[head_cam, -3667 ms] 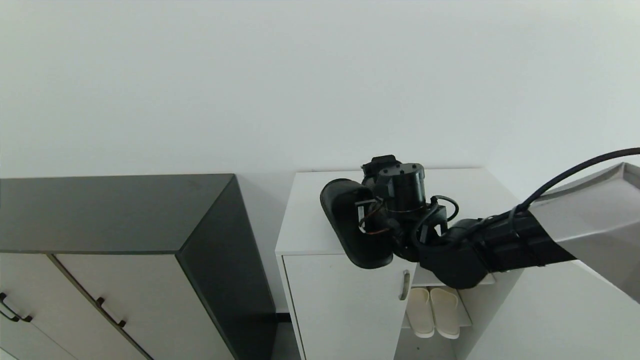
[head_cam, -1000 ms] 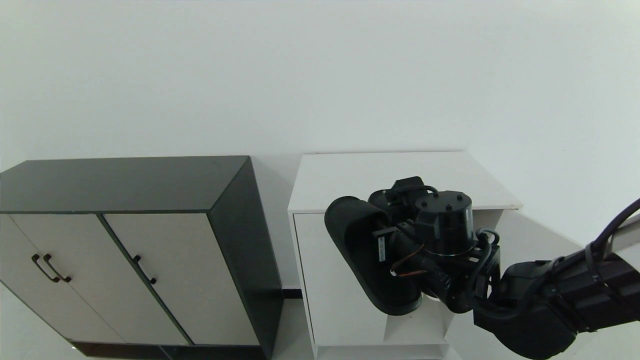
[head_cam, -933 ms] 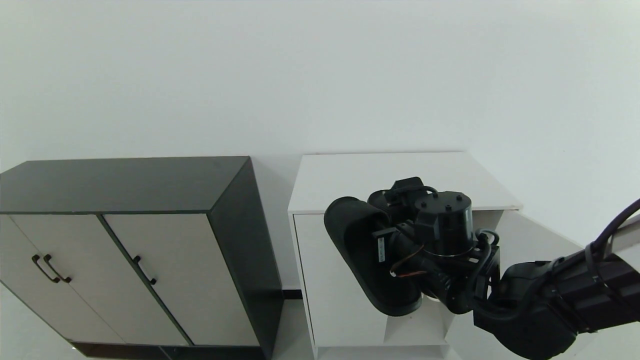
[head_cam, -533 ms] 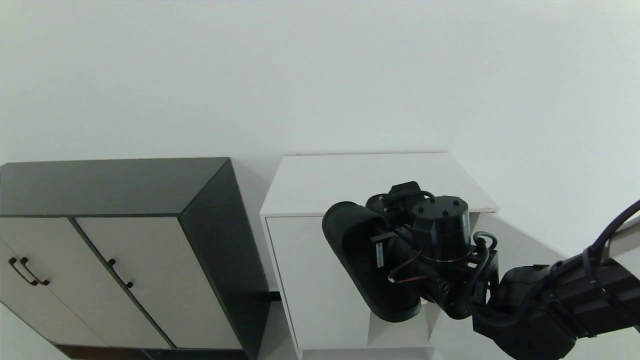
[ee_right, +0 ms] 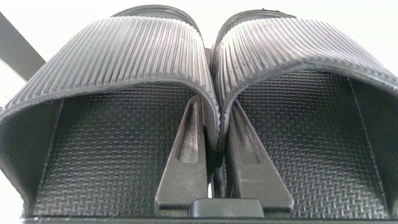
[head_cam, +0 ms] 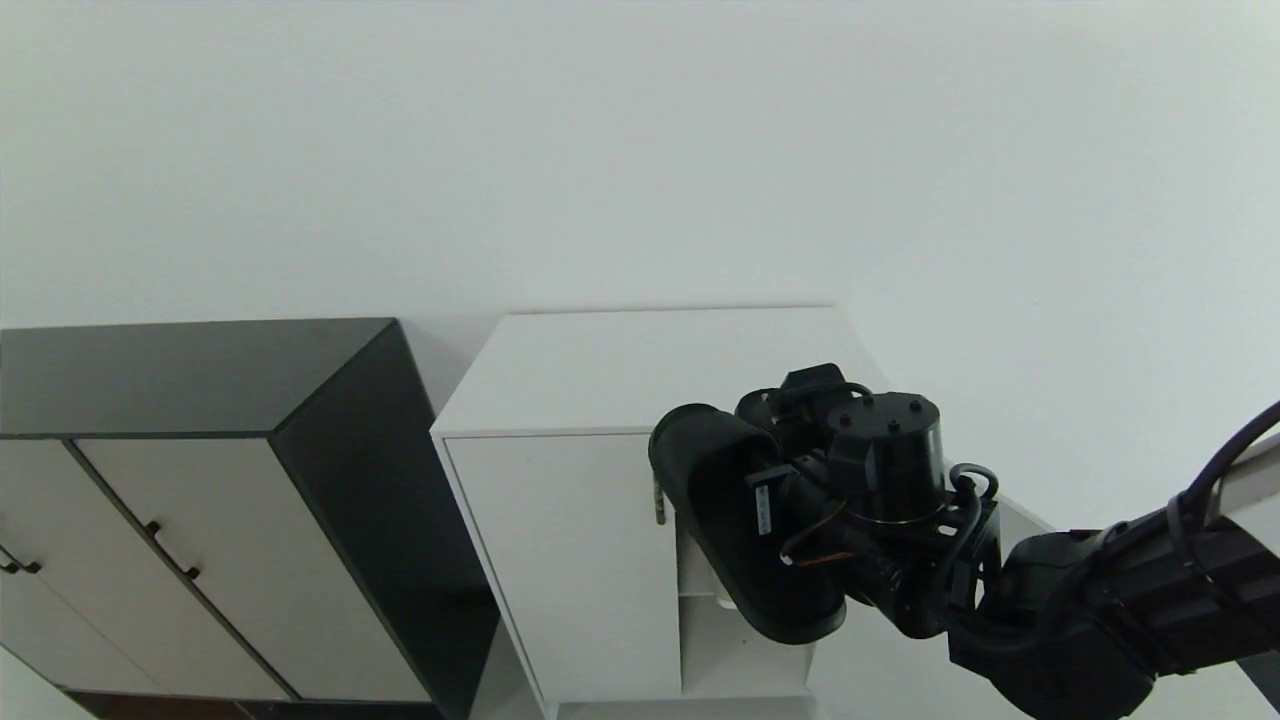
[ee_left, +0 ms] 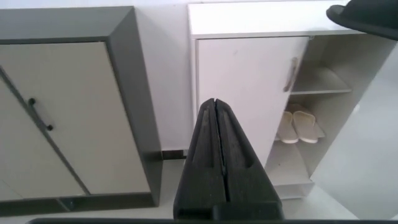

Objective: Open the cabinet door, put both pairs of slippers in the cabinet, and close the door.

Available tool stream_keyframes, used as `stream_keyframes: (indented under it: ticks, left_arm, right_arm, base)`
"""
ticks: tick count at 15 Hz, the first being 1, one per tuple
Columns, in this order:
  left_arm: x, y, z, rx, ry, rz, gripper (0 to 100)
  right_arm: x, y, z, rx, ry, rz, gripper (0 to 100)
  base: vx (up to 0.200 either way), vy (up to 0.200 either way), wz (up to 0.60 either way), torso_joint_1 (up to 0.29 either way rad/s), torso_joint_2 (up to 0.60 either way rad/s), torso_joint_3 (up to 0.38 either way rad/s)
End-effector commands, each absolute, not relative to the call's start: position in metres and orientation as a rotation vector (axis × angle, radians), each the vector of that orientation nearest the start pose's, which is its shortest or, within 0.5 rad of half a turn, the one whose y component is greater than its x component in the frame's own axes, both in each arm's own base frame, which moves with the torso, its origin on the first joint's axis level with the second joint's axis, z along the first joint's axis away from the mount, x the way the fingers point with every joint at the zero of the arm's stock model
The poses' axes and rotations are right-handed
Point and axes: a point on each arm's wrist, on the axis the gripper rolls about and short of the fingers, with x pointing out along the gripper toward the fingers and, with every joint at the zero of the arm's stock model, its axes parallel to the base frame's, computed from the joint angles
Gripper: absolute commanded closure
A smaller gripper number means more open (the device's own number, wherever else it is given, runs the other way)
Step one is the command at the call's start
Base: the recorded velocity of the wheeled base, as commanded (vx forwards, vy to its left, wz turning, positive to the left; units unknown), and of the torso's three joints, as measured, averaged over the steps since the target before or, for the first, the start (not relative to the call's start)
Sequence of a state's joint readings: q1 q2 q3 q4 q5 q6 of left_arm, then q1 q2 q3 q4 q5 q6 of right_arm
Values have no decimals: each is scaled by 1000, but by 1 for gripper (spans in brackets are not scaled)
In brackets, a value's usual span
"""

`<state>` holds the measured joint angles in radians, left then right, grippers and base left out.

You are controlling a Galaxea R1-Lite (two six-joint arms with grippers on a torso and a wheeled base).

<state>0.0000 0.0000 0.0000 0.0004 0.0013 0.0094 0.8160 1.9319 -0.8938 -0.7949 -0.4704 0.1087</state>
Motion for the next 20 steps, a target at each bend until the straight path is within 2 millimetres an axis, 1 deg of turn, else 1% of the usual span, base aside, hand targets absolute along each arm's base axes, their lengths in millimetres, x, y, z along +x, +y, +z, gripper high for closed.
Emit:
stream_keyframes:
  ticks: [1, 2, 11, 13, 16, 20]
  left_arm:
    - [-23, 0, 76, 9, 2, 2, 100]
    - [-23, 0, 76, 9, 2, 2, 100]
    - [-23, 0, 75, 9, 3, 0, 100]
    - [-23, 0, 75, 9, 3, 0, 100]
    - [-23, 0, 76, 11, 2, 0, 100]
    - [-23, 0, 76, 9, 2, 0, 100]
  right_arm:
    - [251, 253, 143, -42, 218, 335, 100]
    - [251, 253, 143, -41, 217, 335, 100]
    - [250, 252, 142, -37, 206, 334, 100]
    - [249, 251, 137, -59, 212, 340, 100]
    - [249, 250, 137, -61, 214, 339, 100]
    - [244, 250, 135, -76, 202, 346, 100]
  base:
    - [0, -200, 0, 2, 7, 2]
    - [0, -200, 0, 2, 2, -2]
    - [0, 0, 0, 0, 0, 0]
    - [0, 0, 0, 0, 0, 0]
    - [0, 0, 0, 0, 0, 0]
    - [0, 0, 0, 0, 0, 0]
